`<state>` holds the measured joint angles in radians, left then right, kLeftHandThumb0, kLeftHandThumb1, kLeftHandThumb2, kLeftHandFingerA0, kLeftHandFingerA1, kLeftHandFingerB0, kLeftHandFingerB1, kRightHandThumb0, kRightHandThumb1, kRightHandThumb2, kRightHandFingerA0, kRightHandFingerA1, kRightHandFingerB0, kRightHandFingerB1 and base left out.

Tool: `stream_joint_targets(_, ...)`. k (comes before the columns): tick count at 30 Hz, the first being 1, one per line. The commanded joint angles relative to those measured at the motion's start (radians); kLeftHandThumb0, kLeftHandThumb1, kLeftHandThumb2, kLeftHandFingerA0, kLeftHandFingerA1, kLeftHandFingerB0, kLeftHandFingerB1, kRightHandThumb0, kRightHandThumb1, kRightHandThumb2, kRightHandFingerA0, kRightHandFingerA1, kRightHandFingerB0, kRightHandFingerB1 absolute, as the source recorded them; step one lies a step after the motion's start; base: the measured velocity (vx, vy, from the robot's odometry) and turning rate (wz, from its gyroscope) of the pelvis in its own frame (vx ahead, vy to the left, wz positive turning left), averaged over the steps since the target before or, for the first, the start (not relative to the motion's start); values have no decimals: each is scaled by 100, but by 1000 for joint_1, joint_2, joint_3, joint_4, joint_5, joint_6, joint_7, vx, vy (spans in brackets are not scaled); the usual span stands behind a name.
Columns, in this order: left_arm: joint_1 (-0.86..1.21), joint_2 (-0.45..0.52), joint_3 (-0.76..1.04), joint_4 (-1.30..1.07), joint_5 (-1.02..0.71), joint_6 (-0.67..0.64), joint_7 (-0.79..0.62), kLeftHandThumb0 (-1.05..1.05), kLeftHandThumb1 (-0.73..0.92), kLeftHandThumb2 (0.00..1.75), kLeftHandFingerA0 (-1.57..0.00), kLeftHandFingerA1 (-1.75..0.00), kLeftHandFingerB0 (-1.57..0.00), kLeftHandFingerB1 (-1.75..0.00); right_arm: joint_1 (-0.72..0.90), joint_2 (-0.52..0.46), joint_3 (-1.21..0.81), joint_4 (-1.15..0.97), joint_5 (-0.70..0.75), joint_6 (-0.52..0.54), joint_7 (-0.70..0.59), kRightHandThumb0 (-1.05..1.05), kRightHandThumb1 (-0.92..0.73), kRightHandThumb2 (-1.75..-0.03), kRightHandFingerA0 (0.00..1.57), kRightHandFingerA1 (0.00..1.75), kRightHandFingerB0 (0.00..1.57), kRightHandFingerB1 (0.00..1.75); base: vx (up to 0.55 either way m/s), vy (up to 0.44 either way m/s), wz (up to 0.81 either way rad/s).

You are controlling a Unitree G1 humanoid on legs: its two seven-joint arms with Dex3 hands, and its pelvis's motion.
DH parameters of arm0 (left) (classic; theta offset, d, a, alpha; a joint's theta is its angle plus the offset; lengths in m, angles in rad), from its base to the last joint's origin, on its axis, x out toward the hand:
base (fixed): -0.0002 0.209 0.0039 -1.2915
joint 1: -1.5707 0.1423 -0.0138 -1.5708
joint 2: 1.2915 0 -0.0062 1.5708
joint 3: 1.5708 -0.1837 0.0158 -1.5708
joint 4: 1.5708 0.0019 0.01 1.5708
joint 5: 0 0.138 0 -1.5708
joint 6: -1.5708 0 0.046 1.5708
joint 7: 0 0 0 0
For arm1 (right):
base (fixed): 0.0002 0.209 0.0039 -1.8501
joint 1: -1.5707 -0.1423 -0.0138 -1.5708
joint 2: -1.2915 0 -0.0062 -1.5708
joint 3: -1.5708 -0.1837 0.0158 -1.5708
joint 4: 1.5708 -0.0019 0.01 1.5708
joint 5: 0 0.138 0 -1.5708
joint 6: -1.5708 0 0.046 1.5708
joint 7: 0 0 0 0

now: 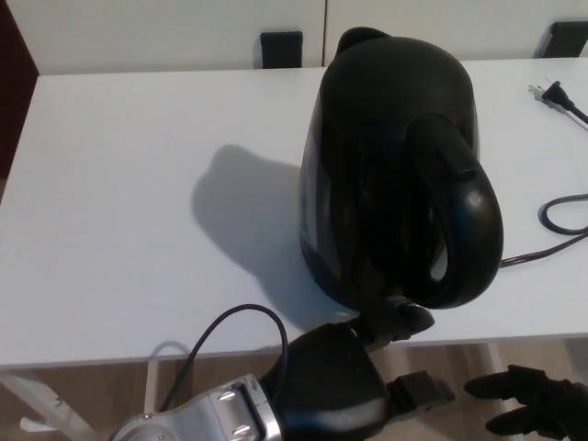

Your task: The robot walk towards a table in front and click the button on the base of the boilling pot using its left middle finger

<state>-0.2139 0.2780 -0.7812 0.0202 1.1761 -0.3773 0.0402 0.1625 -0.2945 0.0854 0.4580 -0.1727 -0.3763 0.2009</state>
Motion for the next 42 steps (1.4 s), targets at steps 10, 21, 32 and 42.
stream_joint_targets(10, -8, -24, -43, 27, 26, 57, -84, -81, 85, 67, -26, -30, -21, -28, -3, -8, -24, -34, 42, 52, 38, -24, -47, -53, 80, 61, 69, 52, 0, 0, 0)
stream_joint_targets(21, -3, -15, -57, 78, 28, 53, -54, -81, 85, 66, -28, -32, -24, -29, 8, -14, -7, -115, -24, 155, -5, -16, -47, -53, 78, 59, 69, 52, 0, 0, 0)
stream_joint_targets(32, -10, -7, -45, 71, 22, 59, -60, -81, 85, 66, -27, -32, -22, -29, 0, -1, -25, -99, 25, 139, 18, -19, -45, -53, 78, 59, 72, 53, 0, 0, 0)
stream_joint_targets(42, 12, 13, -44, -3, 19, 40, -45, -79, 81, 65, -32, -33, -26, -29, 11, -4, -25, -85, 42, 78, 31, -19, -48, -54, 79, 63, 67, 53, 0, 0, 0)
